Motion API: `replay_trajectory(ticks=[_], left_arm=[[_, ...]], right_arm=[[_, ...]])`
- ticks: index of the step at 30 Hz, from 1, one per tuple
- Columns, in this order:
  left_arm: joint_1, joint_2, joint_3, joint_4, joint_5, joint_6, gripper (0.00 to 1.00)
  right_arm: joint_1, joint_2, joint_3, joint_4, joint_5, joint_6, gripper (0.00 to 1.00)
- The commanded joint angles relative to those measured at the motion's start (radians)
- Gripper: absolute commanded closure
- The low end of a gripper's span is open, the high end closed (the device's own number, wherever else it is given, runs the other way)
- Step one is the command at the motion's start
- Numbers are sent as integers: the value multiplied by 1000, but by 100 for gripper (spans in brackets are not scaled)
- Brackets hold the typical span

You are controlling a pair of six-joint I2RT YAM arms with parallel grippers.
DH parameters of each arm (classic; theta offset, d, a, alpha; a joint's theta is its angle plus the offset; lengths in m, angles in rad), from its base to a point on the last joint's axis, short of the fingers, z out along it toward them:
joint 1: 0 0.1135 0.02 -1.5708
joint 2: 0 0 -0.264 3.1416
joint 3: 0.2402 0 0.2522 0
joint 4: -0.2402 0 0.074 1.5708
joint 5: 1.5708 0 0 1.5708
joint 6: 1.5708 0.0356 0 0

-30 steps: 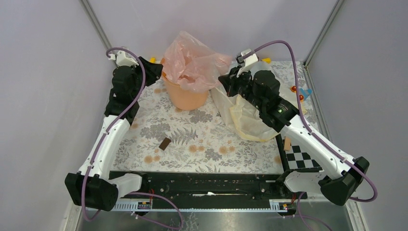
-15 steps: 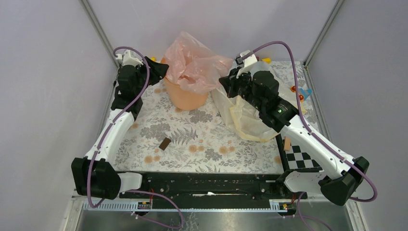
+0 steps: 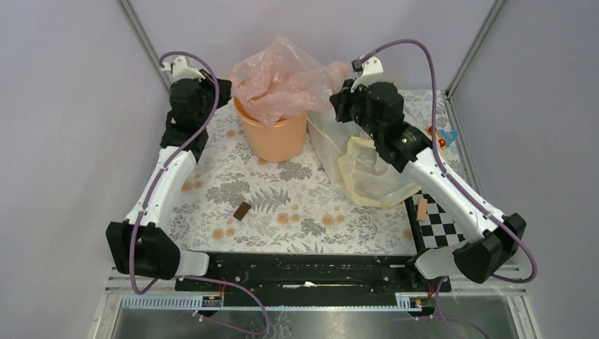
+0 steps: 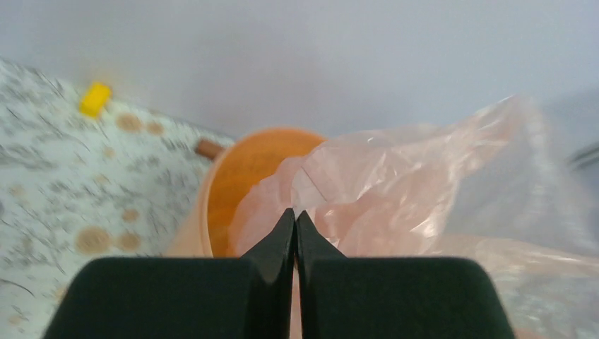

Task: Put the trash bags into the trash bin

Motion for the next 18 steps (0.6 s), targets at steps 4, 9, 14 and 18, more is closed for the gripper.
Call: replay_trajectory(ticks=[4,9,14,18], left_arm=[[7,-112,111,-60,-193,117,100],[8,-91,73,-36,-190,102,100],[27,-48,74,-49,-216,84,100],[48,-52,105,-92,-228,48,100]], right_arm=[[-125,164,230,-18,-8,73,100],[-163,323,379,-74,0,33,100],[-187,425,472,-138,27,-17,100],[-215,467,511,-221,25,-18,98]])
